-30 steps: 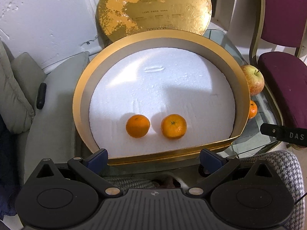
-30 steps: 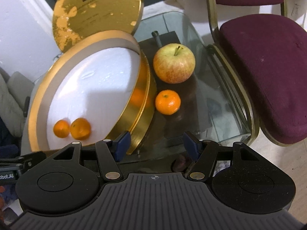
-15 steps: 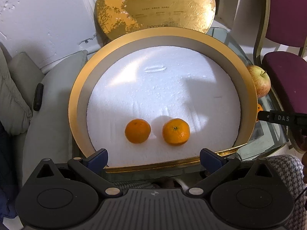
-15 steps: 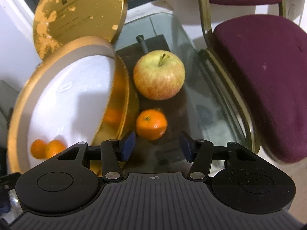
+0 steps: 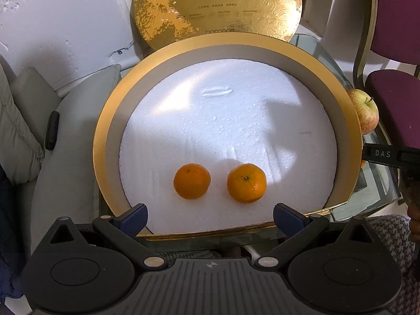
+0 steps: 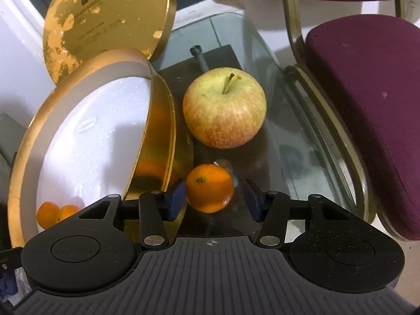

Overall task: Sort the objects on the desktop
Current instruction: 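Move the right gripper to the mandarin on the glass beside the apple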

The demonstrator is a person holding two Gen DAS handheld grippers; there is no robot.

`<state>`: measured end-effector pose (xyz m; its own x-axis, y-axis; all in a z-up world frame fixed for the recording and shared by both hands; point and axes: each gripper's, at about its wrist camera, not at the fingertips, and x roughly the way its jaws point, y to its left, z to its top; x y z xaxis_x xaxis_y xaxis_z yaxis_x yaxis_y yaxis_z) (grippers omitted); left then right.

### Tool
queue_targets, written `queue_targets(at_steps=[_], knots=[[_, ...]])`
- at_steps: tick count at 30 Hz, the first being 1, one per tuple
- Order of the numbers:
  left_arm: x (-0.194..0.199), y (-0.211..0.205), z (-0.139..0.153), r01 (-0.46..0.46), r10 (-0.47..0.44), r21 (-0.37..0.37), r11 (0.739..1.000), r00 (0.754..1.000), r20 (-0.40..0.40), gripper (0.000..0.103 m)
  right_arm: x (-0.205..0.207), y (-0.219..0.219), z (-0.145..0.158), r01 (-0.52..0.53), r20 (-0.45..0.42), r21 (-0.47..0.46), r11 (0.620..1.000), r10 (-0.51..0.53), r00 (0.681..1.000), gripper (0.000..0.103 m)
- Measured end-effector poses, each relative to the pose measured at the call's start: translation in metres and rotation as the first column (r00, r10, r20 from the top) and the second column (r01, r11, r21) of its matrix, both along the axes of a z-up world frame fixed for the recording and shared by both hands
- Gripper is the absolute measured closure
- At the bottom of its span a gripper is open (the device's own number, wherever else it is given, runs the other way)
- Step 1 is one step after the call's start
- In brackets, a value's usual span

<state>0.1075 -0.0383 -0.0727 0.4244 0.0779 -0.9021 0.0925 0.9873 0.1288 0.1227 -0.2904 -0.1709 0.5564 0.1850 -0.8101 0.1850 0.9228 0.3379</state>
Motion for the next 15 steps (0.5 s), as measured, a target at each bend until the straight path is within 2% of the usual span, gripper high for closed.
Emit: queue_targets(at_steps=[3, 12, 15], knots=[[0.0, 0.001, 0.0, -0.002, 0.002, -0.001, 1.0, 1.0, -0.001, 0.001, 0.003, 0.001, -0.001, 0.0, -0.001, 0.018, 1.0, 0.0, 1.0, 0.053], [-0.004, 0.002, -0.001, 0.0, 0.0, -0.008, 1.0, 1.0, -0.002, 0.001, 0.005, -0.008, -0.008, 0.027, -0.031, 0.085, 0.996, -0.024, 0.999, 0.052], [-0.006, 0.004, 0.001, -0.004, 0.004, -0.006, 1.0, 1.0, 0.001, 0.001, 0.005, -0.01, -0.013, 0.047, -0.056, 0.118, 0.992, -0.041, 0.998, 0.058]])
